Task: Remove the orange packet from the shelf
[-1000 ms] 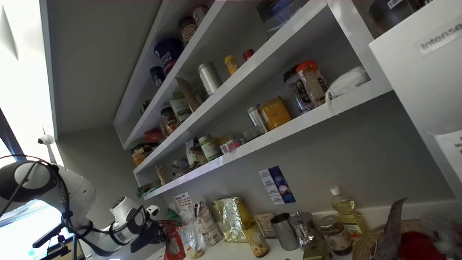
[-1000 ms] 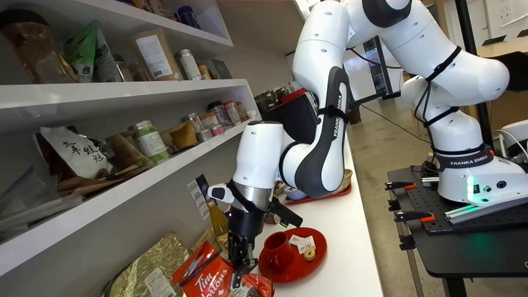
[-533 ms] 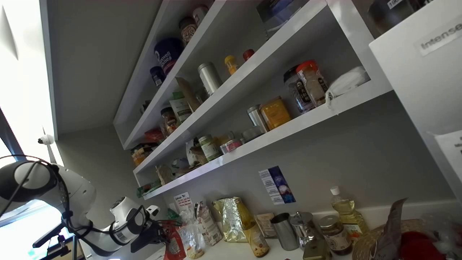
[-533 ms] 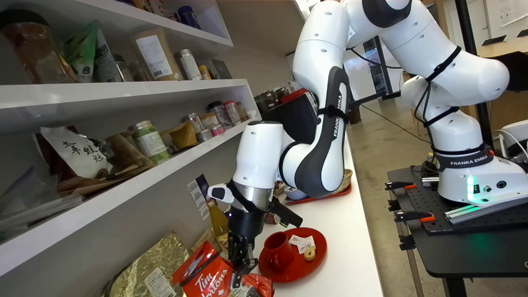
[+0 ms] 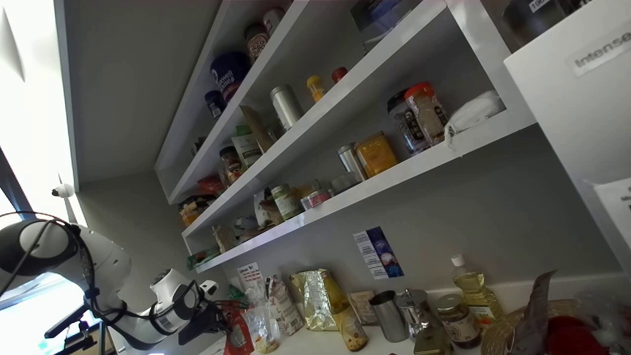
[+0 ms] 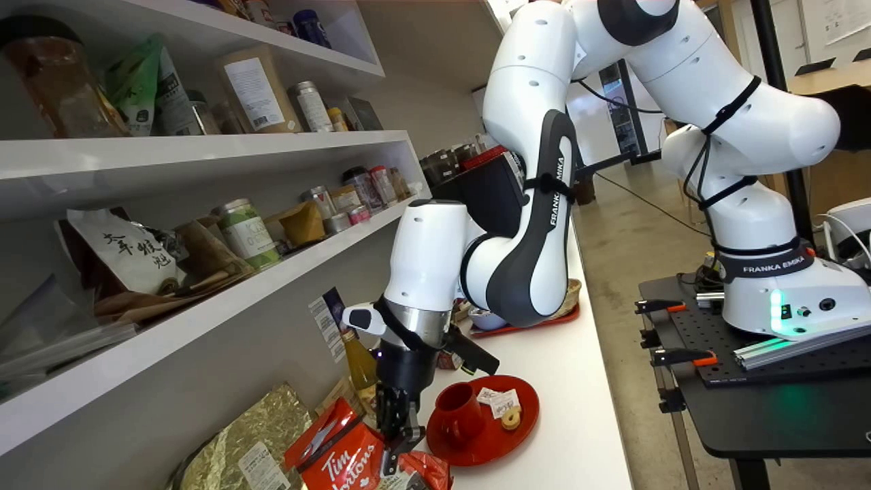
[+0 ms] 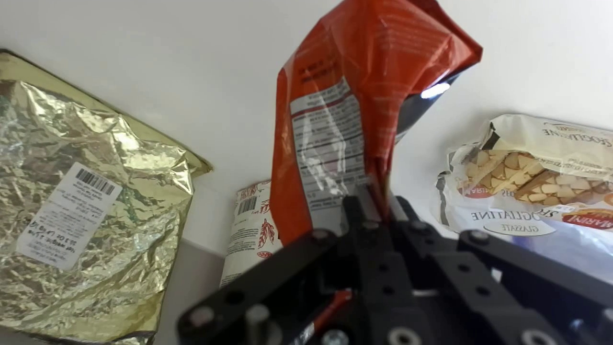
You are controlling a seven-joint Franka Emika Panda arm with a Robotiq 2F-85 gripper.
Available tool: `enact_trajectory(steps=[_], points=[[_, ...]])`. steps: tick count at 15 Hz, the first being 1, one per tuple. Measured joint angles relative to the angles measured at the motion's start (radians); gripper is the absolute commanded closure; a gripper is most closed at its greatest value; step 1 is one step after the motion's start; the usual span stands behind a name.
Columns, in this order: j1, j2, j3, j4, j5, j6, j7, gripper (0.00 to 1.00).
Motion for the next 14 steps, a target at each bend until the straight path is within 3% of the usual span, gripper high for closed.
enact_trajectory(steps=[14], points=[[0.000,0.010,0.003,-0.001,0.000,0.001,0.000,0.99]])
